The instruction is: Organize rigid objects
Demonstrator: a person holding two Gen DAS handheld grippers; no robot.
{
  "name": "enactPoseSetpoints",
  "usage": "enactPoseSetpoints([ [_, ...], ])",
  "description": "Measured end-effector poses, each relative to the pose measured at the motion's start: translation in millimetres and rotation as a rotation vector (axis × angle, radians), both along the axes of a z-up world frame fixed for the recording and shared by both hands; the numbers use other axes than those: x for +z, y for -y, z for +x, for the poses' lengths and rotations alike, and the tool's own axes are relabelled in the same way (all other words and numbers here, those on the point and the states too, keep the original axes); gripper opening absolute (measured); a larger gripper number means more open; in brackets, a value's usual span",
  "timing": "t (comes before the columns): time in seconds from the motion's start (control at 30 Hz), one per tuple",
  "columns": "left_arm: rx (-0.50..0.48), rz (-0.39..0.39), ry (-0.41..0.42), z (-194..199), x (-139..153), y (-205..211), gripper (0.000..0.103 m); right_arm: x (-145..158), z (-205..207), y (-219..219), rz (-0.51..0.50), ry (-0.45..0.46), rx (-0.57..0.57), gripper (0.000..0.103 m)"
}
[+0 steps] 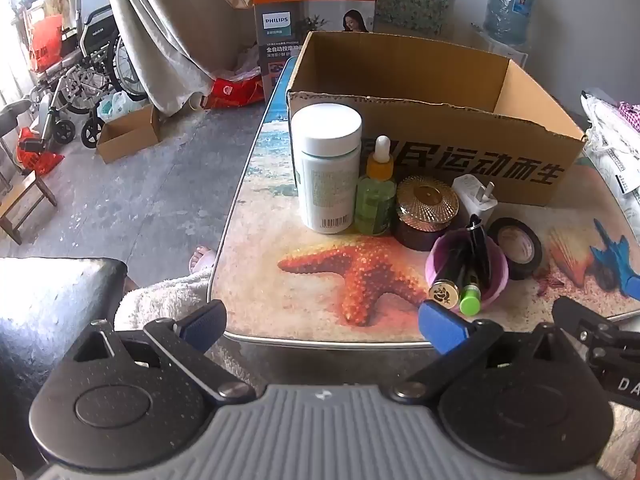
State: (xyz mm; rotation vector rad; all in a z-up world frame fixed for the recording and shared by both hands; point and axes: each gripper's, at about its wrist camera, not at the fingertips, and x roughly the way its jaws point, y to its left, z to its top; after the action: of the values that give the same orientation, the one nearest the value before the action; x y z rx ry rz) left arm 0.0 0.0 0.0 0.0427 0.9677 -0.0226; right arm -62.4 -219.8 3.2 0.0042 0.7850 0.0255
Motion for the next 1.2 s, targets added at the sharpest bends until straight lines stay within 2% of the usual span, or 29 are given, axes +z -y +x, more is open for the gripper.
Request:
enactPoseSetpoints([
  [0.3,-0.008,0.002,-0.013,8.6,-1.5,-4.1,0.103,0.9,4.4,3.7,0.026,-0.012,0.006,0.102],
  [0.37,-0.017,0.01,0.006,3.1,-0.5,1.4,0.103,1.3,5.0,1.4,0.017,-0.017,0.003,0.102],
  [1.2,-0.012,0.021,-0.018,2.8,-3.5,1.4,0.103,-3.1,9.1,-1.3,0.027,-0.041,0.008,0.102],
])
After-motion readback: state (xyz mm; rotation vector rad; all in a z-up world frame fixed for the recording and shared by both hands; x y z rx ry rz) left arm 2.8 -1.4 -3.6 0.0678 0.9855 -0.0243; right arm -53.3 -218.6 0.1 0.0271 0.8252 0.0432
